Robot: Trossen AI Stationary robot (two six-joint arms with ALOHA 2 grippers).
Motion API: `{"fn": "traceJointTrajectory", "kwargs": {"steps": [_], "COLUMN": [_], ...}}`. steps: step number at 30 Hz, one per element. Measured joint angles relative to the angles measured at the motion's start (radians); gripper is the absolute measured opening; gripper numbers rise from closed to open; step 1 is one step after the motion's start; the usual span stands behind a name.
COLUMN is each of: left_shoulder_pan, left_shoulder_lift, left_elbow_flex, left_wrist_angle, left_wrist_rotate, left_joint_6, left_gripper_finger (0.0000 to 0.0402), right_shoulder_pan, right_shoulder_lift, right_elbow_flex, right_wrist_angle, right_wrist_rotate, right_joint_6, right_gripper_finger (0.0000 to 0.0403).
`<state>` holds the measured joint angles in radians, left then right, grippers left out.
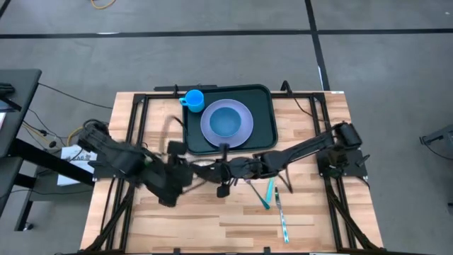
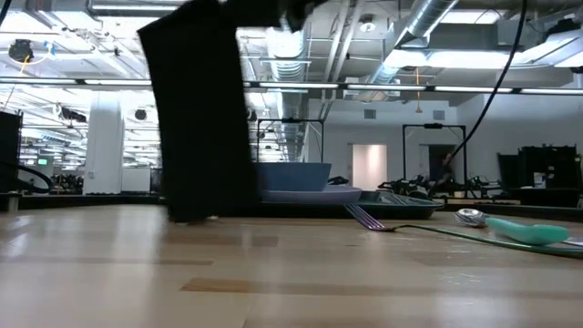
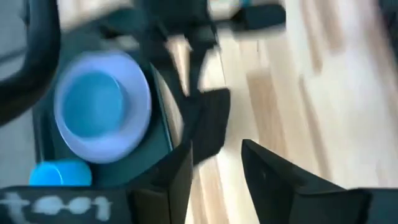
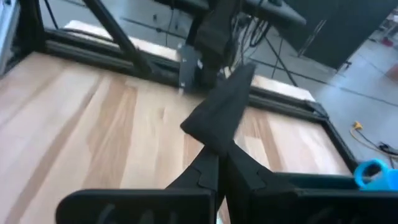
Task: Set up tray
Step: Put the black napkin on the black tray to the right of the purple plate
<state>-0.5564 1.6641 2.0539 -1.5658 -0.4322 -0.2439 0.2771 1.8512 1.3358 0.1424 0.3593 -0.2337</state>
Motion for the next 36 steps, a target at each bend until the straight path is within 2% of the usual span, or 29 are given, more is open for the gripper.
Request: {"fn": "traceJointTrajectory", "kwargs": {"steps": [3,6,9,14,19,25,30,36], "left_shoulder_pan": [-0.006,-0.007,-0.006,-0.017,-0.033,-0.041,-0.041,-0.042], "left_shoulder_lift": [-0.03,-0.077,-0.133,-0.198,-0.219,-0.219,-0.219,-0.253], "left_elbow_flex": [0.113,0.176,0.186,0.183,0.183,0.182,0.182,0.181], "left_wrist_angle": [-0.004,-0.003,-0.005,-0.006,-0.005,-0.005,-0.005,-0.006], "left_wrist_rotate": [-0.075,-0.187,-0.295,-0.41,-0.527,-0.517,-0.527,-0.56], "left_joint_6": [0.03,0.039,0.028,-0.003,-0.001,0.027,0.028,0.016], "left_gripper_finger": [0.0134,0.0133,0.0132,0.0132,0.0132,0.0132,0.0132,0.0132], "right_shoulder_pan": [0.013,0.018,0.016,-0.032,-0.117,-0.167,-0.073,0.062], "right_shoulder_lift": [-0.079,-0.196,-0.319,-0.487,-0.592,-0.646,-0.649,-0.681], "right_elbow_flex": [-0.001,-0.001,0.0,0.0,0.0,0.0,-0.055,-0.188], "right_wrist_angle": [-0.104,-0.221,-0.367,-0.593,-0.754,-0.801,-0.728,-0.646], "right_wrist_rotate": [0.008,0.007,0.007,-0.01,-0.051,-0.097,-0.09,0.099], "right_joint_6": [0.012,0.059,0.141,0.33,0.518,0.592,0.683,0.707], "right_gripper_finger": [0.0001,0.0001,0.0001,0.0001,0.0,0.0,0.0,0.0]}}
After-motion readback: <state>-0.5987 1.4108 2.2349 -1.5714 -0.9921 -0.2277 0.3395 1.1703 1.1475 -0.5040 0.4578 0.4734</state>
